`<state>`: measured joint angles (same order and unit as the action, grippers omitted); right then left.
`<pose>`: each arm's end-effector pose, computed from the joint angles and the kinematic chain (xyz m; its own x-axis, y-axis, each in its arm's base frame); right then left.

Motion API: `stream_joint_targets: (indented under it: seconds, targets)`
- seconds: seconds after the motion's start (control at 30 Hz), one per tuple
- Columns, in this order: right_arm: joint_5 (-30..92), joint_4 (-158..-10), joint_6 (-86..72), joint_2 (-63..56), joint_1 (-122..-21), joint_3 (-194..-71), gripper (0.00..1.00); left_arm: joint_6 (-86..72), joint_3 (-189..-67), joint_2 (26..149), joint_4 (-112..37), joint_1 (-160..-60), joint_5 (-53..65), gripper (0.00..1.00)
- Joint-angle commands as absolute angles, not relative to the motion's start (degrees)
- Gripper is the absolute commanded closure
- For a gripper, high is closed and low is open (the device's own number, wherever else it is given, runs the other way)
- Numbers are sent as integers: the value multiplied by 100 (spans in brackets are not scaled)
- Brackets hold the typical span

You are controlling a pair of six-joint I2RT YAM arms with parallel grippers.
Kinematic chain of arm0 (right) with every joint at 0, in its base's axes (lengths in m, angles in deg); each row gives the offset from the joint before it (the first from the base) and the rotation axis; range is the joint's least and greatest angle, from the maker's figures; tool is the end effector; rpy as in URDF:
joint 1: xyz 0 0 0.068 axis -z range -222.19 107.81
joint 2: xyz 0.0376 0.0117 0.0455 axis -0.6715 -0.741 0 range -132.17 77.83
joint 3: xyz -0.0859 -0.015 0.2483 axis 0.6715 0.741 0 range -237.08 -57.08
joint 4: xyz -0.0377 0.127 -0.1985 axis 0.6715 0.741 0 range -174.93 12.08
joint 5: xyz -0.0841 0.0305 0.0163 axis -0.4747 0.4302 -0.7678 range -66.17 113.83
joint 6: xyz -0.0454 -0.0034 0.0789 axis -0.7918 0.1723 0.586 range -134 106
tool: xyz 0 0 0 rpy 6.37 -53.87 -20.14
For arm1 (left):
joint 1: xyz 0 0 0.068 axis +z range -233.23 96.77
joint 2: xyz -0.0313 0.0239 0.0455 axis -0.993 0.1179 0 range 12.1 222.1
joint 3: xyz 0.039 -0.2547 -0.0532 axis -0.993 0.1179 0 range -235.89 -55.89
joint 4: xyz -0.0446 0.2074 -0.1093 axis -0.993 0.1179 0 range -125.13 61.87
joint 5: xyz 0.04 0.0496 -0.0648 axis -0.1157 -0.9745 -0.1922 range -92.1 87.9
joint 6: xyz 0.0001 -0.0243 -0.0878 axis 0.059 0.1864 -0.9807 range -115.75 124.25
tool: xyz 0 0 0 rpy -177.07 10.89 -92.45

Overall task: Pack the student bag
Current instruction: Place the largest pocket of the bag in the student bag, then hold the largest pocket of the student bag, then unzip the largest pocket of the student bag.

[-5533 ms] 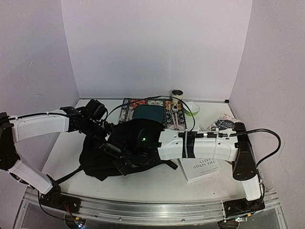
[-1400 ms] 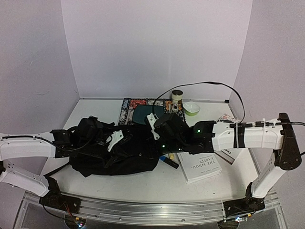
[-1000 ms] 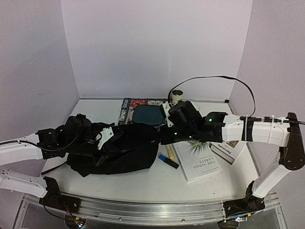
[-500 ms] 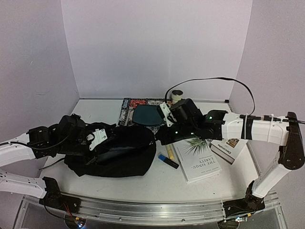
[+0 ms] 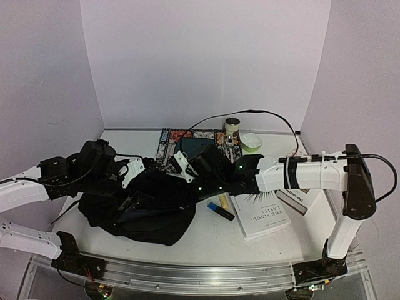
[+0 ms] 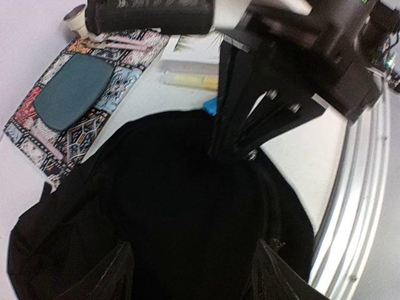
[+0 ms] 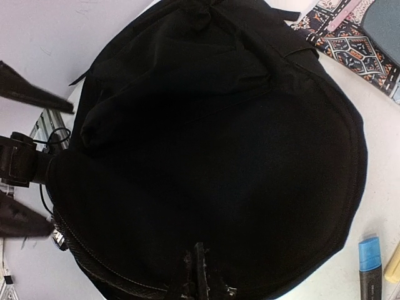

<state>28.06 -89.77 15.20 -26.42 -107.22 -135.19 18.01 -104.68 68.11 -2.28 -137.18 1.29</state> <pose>0.1852 0.4120 0.2600 -0.5891 -0.1125 -0.8002 -0.7397 0.4737 0.4779 0.1275 -0.1834 0.2558 -0.1696 0.6366 -0.7523 0.9000 0.4111 0.1450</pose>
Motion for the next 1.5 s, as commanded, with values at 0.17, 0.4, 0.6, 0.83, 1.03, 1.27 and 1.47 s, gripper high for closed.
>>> stream_joint_targets:
  seconds: [0.17,0.4,0.6,0.83,1.03,1.27,1.47]
  targets:
    - [2646,-9169,1693,-2216,-10690,-13471,100,1244,-10629,7132,-1061,-13710,1171,32]
    - [2628,-9162,1639,-2194,-10696,-13452,100,1285,-10652,7566,-1070,-13711,1388,32]
    - [2665,-9160,1633,-2254,-10696,-13500,100,1312,-10787,7985,-1070,-13719,1546,34]
    - [2538,-9149,1623,-2217,-10661,-13436,100,1250,-10819,8183,-1066,-13741,1695,68]
    - [2355,-9039,1557,-1898,-10313,-13104,100,1242,-10820,7675,-795,-13738,1722,100]
    - [2026,-8831,1305,-1517,-9640,-12676,100,1201,-10842,7083,-22,-13739,1417,100]
    - [1812,-8729,1087,-1480,-9199,-12579,100,1185,-10910,6669,255,-13737,1086,100]
